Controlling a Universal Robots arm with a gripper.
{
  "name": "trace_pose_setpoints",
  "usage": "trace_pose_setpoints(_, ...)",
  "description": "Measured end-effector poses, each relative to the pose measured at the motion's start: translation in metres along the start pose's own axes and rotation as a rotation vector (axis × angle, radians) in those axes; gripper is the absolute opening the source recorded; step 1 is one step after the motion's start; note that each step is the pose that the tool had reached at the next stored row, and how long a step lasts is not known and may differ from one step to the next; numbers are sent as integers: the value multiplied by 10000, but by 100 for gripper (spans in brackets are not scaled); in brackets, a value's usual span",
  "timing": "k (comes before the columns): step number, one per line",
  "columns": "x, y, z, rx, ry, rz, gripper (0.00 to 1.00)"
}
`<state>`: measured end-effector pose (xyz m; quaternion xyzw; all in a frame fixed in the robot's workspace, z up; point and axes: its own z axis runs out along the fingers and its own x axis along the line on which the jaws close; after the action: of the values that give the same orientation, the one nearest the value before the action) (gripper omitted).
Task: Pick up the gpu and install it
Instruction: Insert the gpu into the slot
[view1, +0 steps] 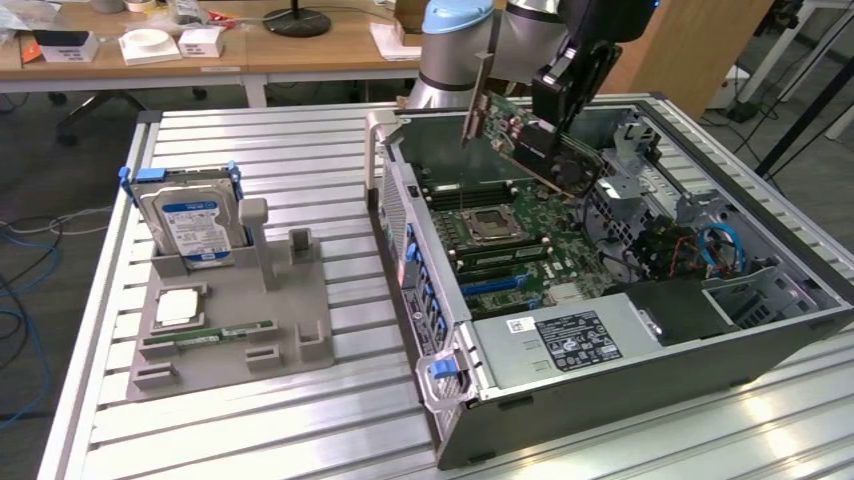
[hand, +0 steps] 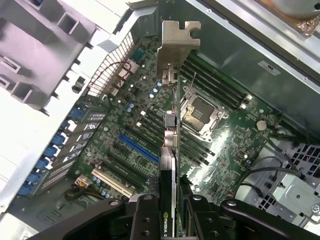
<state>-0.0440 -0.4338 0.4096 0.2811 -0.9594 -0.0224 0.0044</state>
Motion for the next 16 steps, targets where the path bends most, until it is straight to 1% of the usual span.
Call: trace_pose_setpoints(16,0,0,2,-3,31,-692,26)
